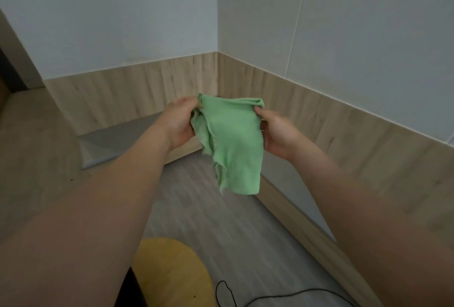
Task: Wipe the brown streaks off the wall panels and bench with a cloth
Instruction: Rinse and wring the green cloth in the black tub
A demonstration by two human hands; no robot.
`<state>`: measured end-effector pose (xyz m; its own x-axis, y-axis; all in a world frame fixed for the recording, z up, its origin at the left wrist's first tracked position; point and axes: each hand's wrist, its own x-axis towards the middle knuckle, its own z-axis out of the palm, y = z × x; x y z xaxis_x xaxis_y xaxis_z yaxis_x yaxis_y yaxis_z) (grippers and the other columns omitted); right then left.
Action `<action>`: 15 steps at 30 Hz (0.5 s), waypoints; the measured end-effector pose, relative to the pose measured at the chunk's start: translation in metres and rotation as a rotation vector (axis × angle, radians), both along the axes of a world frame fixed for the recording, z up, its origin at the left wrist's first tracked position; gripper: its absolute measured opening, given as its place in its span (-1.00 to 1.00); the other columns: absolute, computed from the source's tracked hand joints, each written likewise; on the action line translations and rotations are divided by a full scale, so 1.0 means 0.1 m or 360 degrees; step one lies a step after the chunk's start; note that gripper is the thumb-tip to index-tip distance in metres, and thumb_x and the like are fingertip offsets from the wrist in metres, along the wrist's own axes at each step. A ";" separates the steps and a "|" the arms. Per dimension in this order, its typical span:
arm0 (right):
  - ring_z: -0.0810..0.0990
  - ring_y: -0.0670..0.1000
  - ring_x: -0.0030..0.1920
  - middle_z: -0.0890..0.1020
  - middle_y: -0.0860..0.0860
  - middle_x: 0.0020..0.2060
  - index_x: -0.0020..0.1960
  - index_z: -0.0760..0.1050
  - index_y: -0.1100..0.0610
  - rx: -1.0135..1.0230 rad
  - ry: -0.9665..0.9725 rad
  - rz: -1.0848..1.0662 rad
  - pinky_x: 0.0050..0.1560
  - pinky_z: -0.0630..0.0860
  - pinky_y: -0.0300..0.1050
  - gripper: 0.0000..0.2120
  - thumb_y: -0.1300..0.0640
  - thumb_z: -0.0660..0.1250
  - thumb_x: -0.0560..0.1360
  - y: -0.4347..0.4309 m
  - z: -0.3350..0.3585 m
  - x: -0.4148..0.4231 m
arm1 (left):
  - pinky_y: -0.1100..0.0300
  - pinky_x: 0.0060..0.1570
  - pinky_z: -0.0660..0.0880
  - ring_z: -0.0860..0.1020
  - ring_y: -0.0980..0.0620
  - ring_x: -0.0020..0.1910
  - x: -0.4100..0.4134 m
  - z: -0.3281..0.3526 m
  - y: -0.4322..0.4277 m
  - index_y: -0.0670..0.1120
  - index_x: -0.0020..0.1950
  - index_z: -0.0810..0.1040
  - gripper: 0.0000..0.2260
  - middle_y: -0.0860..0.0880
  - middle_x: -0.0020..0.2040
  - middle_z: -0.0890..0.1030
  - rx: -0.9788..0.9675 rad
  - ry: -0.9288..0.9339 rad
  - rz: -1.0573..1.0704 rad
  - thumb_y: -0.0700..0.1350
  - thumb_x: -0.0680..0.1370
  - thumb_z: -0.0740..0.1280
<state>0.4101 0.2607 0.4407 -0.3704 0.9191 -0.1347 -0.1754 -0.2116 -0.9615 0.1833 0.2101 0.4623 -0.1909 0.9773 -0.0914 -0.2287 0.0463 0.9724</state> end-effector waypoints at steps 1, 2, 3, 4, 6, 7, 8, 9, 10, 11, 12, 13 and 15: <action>0.71 0.11 0.05 0.73 0.12 0.05 0.21 0.60 0.16 -0.0060 0.0087 -0.0002 0.16 0.63 0.12 -0.72 0.04 0.19 0.72 0.01 0.08 -0.04 | 0.08 -0.07 0.61 0.68 -0.08 -0.09 -0.02 0.01 -0.01 -0.11 0.02 0.68 -0.74 -0.15 -0.01 0.69 -0.0044 -0.0126 -0.0006 0.01 0.62 0.26; 0.72 0.10 0.01 0.74 0.12 0.02 0.19 0.59 0.17 -0.0128 0.0143 0.0002 0.12 0.64 0.10 -0.71 0.02 0.17 0.73 0.03 0.13 -0.09 | 0.06 0.01 0.59 0.66 -0.09 -0.05 -0.02 -0.01 -0.02 -0.10 0.09 0.66 -0.62 -0.15 0.03 0.69 -0.0150 -0.0240 -0.0022 0.17 0.60 0.25; 0.72 0.10 -0.01 0.73 0.12 0.01 0.18 0.58 0.16 -0.0196 0.0132 0.0001 0.10 0.65 0.09 -0.69 -0.01 0.16 0.73 0.04 0.14 -0.13 | 0.03 0.08 0.57 0.67 -0.11 0.02 -0.01 -0.10 -0.02 -0.10 0.17 0.65 -0.48 -0.16 0.09 0.69 -0.0272 -0.0286 -0.0065 0.30 0.56 0.21; 0.71 0.11 -0.01 0.71 0.13 0.01 0.17 0.56 0.16 -0.0270 0.0056 -0.0010 0.07 0.66 0.09 -0.66 -0.06 0.14 0.73 0.04 0.11 -0.17 | 0.02 0.12 0.56 0.68 -0.12 0.06 0.04 -0.21 -0.07 -0.11 0.25 0.65 -0.40 -0.16 0.15 0.70 -0.0360 -0.0322 -0.0171 0.34 0.56 0.17; 0.68 0.14 -0.02 0.68 0.16 0.02 0.20 0.53 0.17 -0.0448 -0.0202 0.0002 -0.03 0.64 0.06 -0.58 -0.16 0.12 0.71 0.03 -0.07 -0.17 | 0.07 0.01 0.60 0.71 -0.11 -0.03 0.17 -0.43 -0.15 -0.20 0.35 0.60 -0.50 -0.17 0.08 0.72 -0.0422 -0.0172 -0.0239 0.14 0.63 0.21; 0.68 0.16 -0.02 0.67 0.18 0.04 0.24 0.51 0.20 -0.0542 -0.0297 0.0032 -0.07 0.63 0.05 -0.56 -0.15 0.13 0.70 0.03 -0.20 -0.15 | 0.07 -0.07 0.62 0.71 -0.11 -0.10 0.19 -0.54 -0.14 -0.26 0.43 0.51 -0.56 -0.19 0.01 0.71 -0.0439 0.0012 -0.0167 -0.04 0.63 0.28; 0.67 0.18 -0.02 0.66 0.21 0.06 0.30 0.48 0.25 -0.0617 -0.0332 0.0069 -0.11 0.66 0.06 -0.57 -0.09 0.16 0.69 0.02 -0.30 -0.13 | 0.06 -0.16 0.63 0.69 -0.13 -0.14 0.20 -0.62 -0.13 -0.27 0.53 0.36 -0.50 -0.21 -0.03 0.68 -0.0449 0.0200 -0.0070 -0.22 0.60 0.33; 0.67 0.19 0.00 0.65 0.24 0.12 0.33 0.45 0.29 -0.0663 -0.0312 0.0090 -0.11 0.70 0.07 -0.61 0.01 0.20 0.68 0.01 -0.39 -0.11 | 0.04 -0.23 0.62 0.67 -0.14 -0.18 0.19 -0.65 -0.14 -0.19 0.59 0.24 -0.40 -0.21 -0.03 0.63 -0.0477 0.0390 0.0042 -0.33 0.56 0.34; 0.67 0.20 0.03 0.63 0.27 0.19 0.33 0.44 0.33 -0.0676 -0.0253 0.0091 -0.07 0.72 0.09 -0.66 0.13 0.21 0.66 0.01 -0.45 -0.09 | 0.05 -0.27 0.61 0.65 -0.13 -0.20 0.16 -0.66 -0.13 -0.09 0.56 0.22 -0.38 -0.21 -0.01 0.59 -0.0490 0.0497 0.0108 -0.37 0.56 0.33; 0.66 0.20 0.07 0.62 0.28 0.25 0.34 0.44 0.34 -0.0667 -0.0168 0.0081 -0.01 0.70 0.11 -0.68 0.23 0.21 0.64 0.00 -0.51 -0.08 | 0.06 -0.28 0.59 0.62 -0.11 -0.23 0.14 -0.64 -0.14 -0.06 0.49 0.25 -0.46 -0.22 0.01 0.57 -0.0481 0.0529 0.0126 -0.37 0.57 0.31; 0.66 0.20 0.08 0.62 0.27 0.24 0.34 0.46 0.31 -0.0647 -0.0101 0.0080 0.04 0.68 0.14 -0.69 0.30 0.20 0.62 -0.01 -0.56 -0.08 | 0.08 -0.29 0.57 0.60 -0.09 -0.26 0.13 -0.63 -0.13 -0.05 0.40 0.30 -0.57 -0.22 0.01 0.56 -0.0468 0.0539 0.0131 -0.36 0.59 0.28; 0.66 0.19 0.06 0.65 0.23 0.17 0.34 0.46 0.22 -0.0615 -0.0105 0.0093 0.04 0.68 0.17 -0.69 0.33 0.20 0.61 -0.04 -0.61 -0.09 | 0.11 -0.31 0.53 0.57 -0.08 -0.29 0.12 -0.62 -0.13 -0.04 0.32 0.32 -0.65 -0.22 -0.03 0.55 -0.0454 0.0563 0.0130 -0.35 0.61 0.25; 0.67 0.14 -0.10 0.65 0.16 0.01 0.33 0.34 0.00 -0.0537 -0.0238 0.0046 -0.10 0.64 0.11 -0.60 0.37 0.23 0.61 -0.08 -0.70 -0.15 | 0.16 -0.34 0.40 0.49 -0.05 -0.34 0.11 -0.60 -0.13 -0.02 0.22 0.35 -0.73 -0.18 -0.15 0.50 -0.0416 0.0739 0.0116 -0.33 0.62 0.17</action>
